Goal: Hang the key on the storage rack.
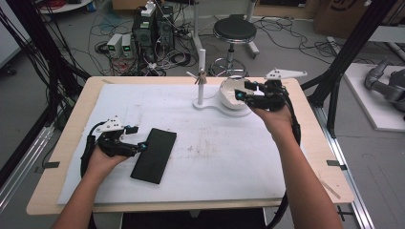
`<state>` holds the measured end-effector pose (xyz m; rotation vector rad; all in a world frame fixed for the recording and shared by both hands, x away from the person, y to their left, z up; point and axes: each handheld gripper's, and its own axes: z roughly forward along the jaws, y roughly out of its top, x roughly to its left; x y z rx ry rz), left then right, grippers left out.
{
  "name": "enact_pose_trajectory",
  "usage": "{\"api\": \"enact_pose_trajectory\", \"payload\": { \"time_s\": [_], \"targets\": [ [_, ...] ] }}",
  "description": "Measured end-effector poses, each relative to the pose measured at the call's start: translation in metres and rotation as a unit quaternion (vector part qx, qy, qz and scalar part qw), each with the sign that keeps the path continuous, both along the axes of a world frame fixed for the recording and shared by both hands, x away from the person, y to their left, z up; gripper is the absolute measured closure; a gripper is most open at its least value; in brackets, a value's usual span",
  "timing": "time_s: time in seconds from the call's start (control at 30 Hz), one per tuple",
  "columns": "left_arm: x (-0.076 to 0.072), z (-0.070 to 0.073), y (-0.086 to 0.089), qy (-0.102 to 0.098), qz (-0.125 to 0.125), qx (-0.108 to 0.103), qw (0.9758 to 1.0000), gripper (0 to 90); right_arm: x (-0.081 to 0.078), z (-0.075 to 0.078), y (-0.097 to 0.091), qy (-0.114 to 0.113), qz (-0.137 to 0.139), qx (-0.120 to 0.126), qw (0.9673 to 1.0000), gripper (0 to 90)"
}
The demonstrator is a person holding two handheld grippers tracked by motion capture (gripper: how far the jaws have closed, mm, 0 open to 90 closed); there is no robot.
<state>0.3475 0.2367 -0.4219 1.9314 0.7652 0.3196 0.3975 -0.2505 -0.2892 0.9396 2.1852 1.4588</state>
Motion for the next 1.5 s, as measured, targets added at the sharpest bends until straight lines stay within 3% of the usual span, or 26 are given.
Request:
{"api": "enact_pose_trajectory", "payload": {
  "time_s": [0.07, 0.17, 0.47, 0.53, 0.73, 0.87, 1.0, 1.5],
  "targets": [
    [0.001, 0.000, 0.001, 0.002, 0.000, 0.000, 1.0000, 18.8, -0.015, -0.015, -0.011, -0.004, -0.005, 0.001, 1.0000, 40.8],
    [0.001, -0.001, 0.001, 0.003, 0.001, 0.000, 1.0000, 18.8, -0.022, -0.025, -0.019, -0.003, -0.012, 0.001, 0.9999, 39.8],
    [0.002, -0.001, 0.001, 0.001, -0.001, -0.004, 1.0000, 18.8, -0.056, -0.072, -0.050, -0.013, -0.055, 0.035, 0.9978, 34.0],
    [0.002, -0.001, 0.001, 0.002, -0.002, -0.007, 1.0000, 18.8, -0.061, -0.081, -0.053, -0.010, -0.047, 0.042, 0.9980, 32.6],
    [0.004, -0.001, 0.001, 0.004, -0.004, -0.014, 0.9999, 18.6, -0.069, -0.093, -0.059, -0.010, -0.053, 0.041, 0.9977, 26.6],
    [0.004, -0.001, 0.000, 0.003, -0.006, -0.015, 0.9999, 18.6, -0.068, -0.100, -0.062, -0.016, -0.069, 0.033, 0.9970, 25.5],
    [0.004, 0.001, -0.002, 0.001, -0.010, -0.016, 0.9998, 18.6, -0.062, -0.110, -0.068, -0.004, -0.090, 0.017, 0.9958, 21.8],
    [0.007, 0.001, -0.005, 0.002, -0.007, -0.019, 0.9998, 18.6, -0.062, -0.112, -0.067, 0.005, -0.092, 0.005, 0.9957, 21.1]
  ]
}}
